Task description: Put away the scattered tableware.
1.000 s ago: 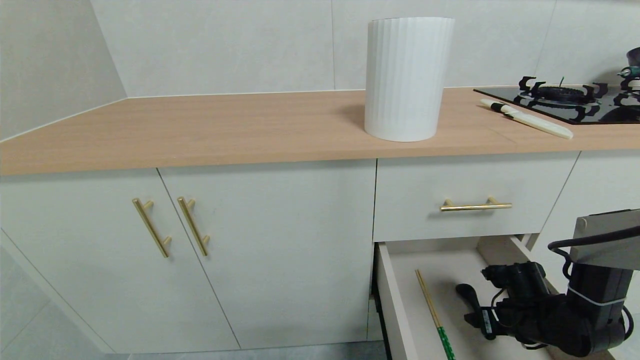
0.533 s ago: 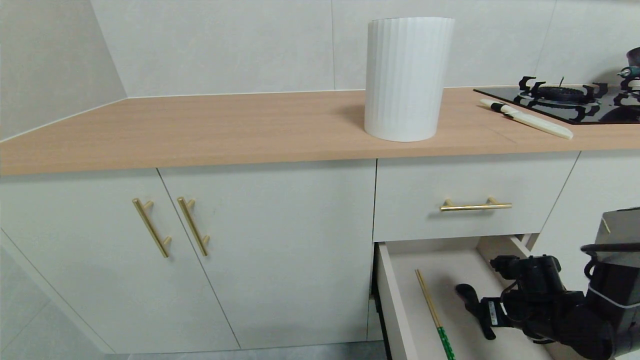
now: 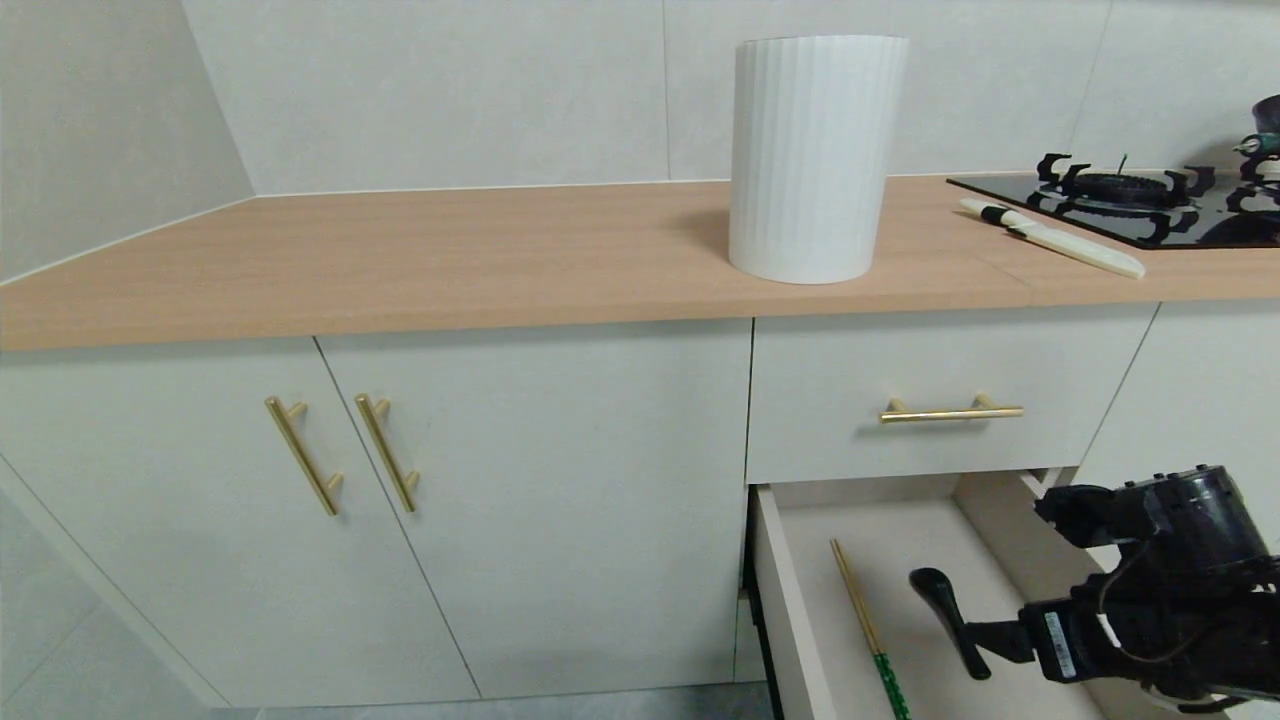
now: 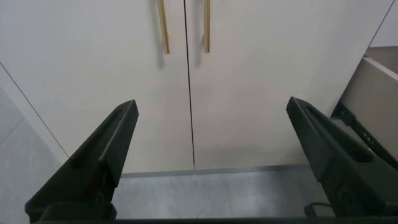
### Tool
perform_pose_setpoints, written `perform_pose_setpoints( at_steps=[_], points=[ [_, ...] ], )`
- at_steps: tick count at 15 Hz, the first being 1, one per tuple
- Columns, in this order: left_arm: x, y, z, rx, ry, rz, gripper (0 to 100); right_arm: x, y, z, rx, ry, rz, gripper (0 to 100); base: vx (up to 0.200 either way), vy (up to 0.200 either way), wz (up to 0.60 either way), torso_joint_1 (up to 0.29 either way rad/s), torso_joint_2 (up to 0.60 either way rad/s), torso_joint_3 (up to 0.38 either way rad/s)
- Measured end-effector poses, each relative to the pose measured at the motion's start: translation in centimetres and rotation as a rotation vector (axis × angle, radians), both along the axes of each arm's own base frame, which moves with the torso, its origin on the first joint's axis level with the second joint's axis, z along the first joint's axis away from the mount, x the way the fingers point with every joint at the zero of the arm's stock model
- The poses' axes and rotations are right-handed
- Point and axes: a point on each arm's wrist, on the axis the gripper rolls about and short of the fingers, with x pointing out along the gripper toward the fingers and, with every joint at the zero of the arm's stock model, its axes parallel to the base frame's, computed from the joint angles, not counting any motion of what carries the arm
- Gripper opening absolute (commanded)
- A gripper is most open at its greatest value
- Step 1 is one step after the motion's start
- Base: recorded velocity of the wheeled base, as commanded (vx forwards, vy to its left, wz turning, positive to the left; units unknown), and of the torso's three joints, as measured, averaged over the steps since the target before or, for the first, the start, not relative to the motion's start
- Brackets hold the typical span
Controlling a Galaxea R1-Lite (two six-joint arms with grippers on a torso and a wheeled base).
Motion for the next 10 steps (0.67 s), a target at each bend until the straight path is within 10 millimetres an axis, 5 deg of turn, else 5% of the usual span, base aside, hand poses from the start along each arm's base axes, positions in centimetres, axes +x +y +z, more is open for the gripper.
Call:
perform_pose_setpoints(
  at_steps=[4, 10],
  points=[
    [0.0, 0.0, 0.0, -0.001, 0.0, 0.0, 100, -2.1, 0.6, 3.6, 0.057, -0.047, 0.113, 100, 0.0, 0.0, 0.0, 0.0, 0.0, 0.0],
    [0.0, 0.0, 0.0, -0.001, 0.0, 0.0, 100, -2.8, 0.9, 4.3, 0.069, -0.081, 0.138, 100, -0.2, 0.0, 0.0, 0.005, 0.0, 0.004]
  ],
)
